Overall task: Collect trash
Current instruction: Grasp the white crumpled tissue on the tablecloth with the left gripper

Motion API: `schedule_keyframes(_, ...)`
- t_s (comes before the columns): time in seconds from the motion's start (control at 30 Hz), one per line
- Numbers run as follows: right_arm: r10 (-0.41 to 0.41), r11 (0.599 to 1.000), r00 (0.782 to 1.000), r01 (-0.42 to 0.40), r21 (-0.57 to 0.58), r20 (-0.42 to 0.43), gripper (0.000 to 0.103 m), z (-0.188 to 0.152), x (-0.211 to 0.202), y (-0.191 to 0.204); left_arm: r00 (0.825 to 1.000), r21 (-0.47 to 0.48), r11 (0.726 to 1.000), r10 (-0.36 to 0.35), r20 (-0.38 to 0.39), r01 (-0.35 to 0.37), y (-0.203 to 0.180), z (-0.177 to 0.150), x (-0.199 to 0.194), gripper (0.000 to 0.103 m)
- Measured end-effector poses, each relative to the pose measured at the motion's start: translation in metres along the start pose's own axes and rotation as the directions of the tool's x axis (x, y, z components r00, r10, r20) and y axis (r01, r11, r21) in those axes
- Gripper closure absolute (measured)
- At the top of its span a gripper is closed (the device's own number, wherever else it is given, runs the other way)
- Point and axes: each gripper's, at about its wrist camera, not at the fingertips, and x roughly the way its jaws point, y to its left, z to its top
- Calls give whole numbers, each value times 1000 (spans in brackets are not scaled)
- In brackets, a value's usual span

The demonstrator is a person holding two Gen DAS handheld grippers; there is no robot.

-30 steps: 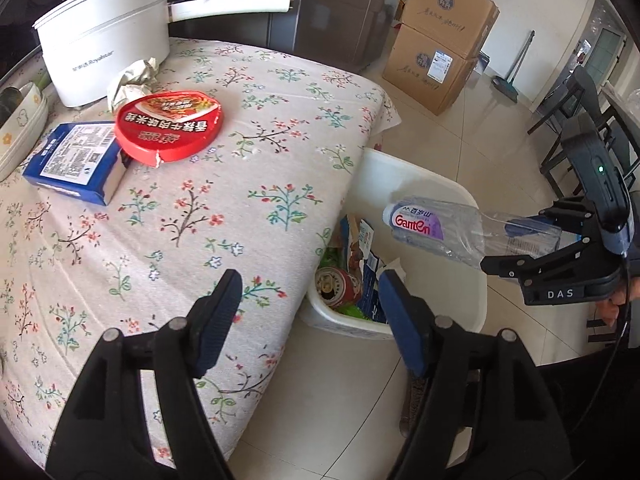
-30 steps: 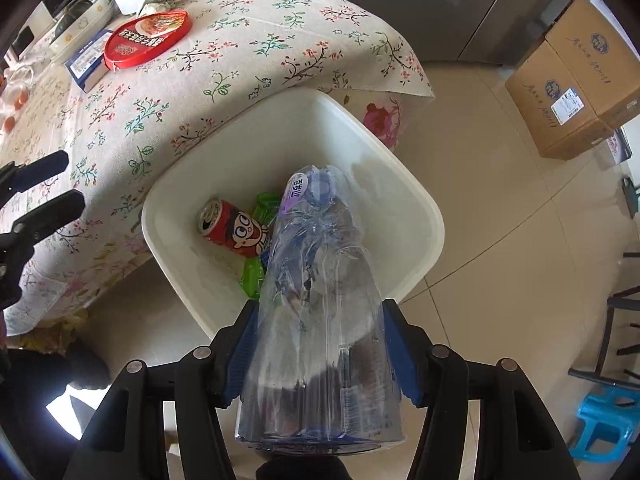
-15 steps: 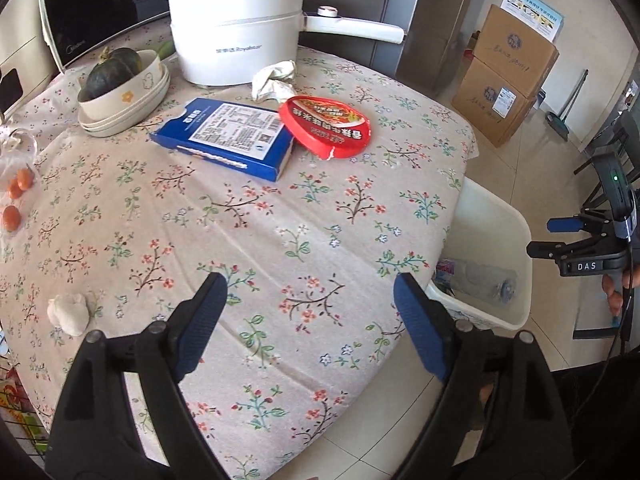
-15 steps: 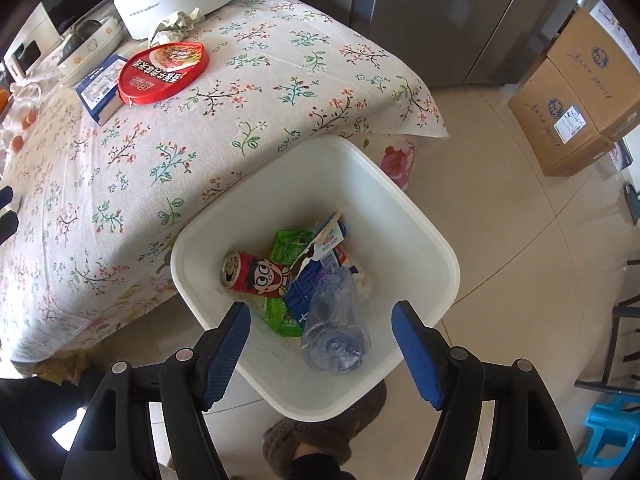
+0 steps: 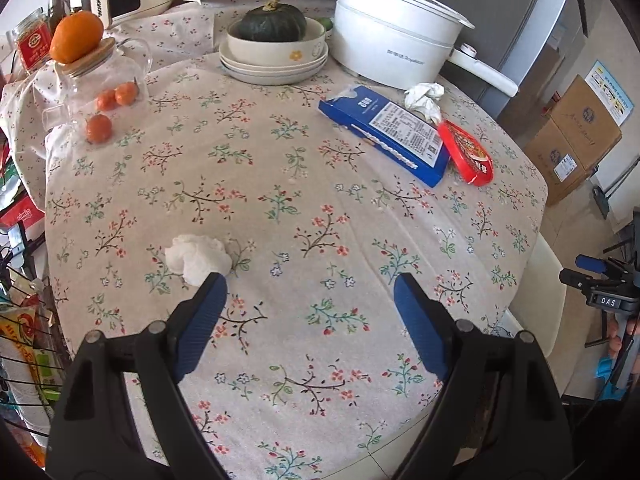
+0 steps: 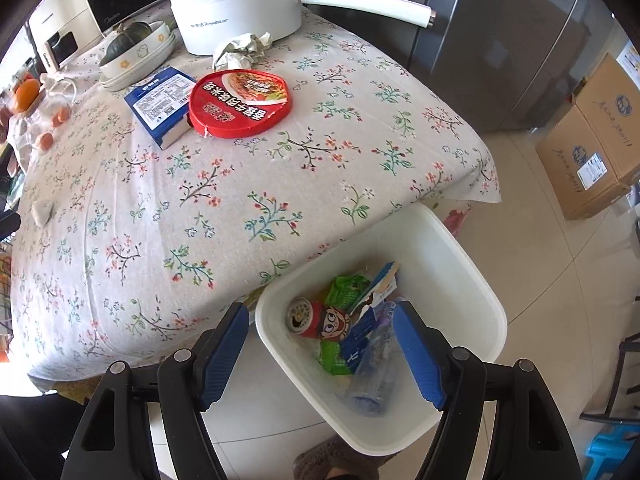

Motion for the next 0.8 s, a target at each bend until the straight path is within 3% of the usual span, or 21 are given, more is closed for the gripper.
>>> schedule_keyframes(0.27, 31, 998, 999, -30, -48, 22, 26, 23, 6, 52, 997, -116, 991, 65, -37, -69, 59, -3, 18, 18)
schedule_keyframes(0.43, 42, 997, 999, -41, -72, 12, 25, 35, 16, 76, 999, -203, 978, 33, -34, -39, 82, -1, 30, 23)
schedule_keyframes(0.63, 35, 997, 999, -34, -64, 7, 25, 47, 28, 84, 999, -249, 968, 9, -48, -21, 87, 5, 53, 42)
schedule_keyframes(0.8, 34, 999, 999, -34, -5, 22, 25, 60, 33, 73, 998, -194, 981, 12, -62, -24, 79, 11, 66, 72)
